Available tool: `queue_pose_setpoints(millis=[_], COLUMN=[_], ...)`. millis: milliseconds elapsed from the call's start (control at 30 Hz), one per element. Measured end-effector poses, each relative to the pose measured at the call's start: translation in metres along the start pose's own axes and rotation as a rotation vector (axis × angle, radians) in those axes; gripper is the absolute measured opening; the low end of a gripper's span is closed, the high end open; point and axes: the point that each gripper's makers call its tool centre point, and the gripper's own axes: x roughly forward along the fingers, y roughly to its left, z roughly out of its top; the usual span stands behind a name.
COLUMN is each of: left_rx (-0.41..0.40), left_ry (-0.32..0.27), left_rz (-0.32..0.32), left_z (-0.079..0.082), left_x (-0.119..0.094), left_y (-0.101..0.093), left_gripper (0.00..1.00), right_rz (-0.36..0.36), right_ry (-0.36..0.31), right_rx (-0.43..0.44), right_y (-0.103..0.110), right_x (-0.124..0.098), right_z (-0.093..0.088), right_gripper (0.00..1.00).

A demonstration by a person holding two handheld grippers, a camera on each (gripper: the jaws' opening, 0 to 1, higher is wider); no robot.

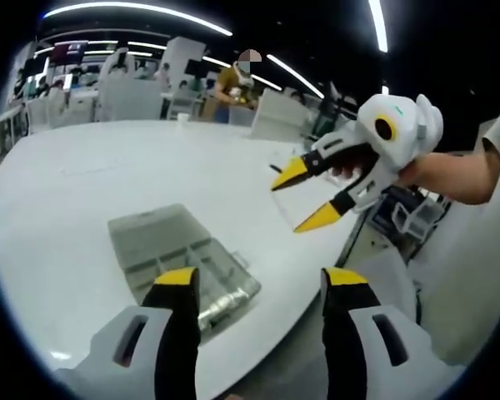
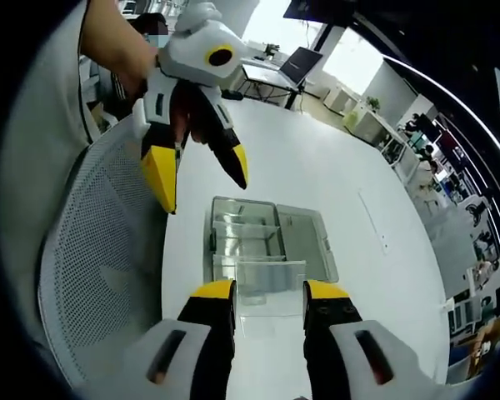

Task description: Insert the divider into the dual guide fixture by aligning both edges with the guide slots and pushing it downward to the bottom, including one-sided entry, uneven engagement, binding, and posture correction.

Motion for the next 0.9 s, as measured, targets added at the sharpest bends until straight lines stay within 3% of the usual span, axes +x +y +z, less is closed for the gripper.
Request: queue_pose_setpoints(millis=[500,633,900], left_rx=[-0.058,-0.068,-0.091], left_ry=[-0.046,-0.052,-0.056], left_rz=[0.006,0.0,-0.017], left_z=[0.021,0.026,0.034], left_x=[-0.001,-0.001,0.003], left_y=[0.007,0.004,0.0], left_gripper=[0.5,0.43,0.4], right_rz=[-0.009,-0.011,-0.017], right_ry=[-0.042,-0.047,-0.064], right_rx=[-0.028,-0.039,-0.062], right_y=[0.004,0.005,0.008], right_x=[-0.004,-0.005,-0.004], right_z=[0.019,0.023,0.034], right_gripper=[0.27,0.27,0.27])
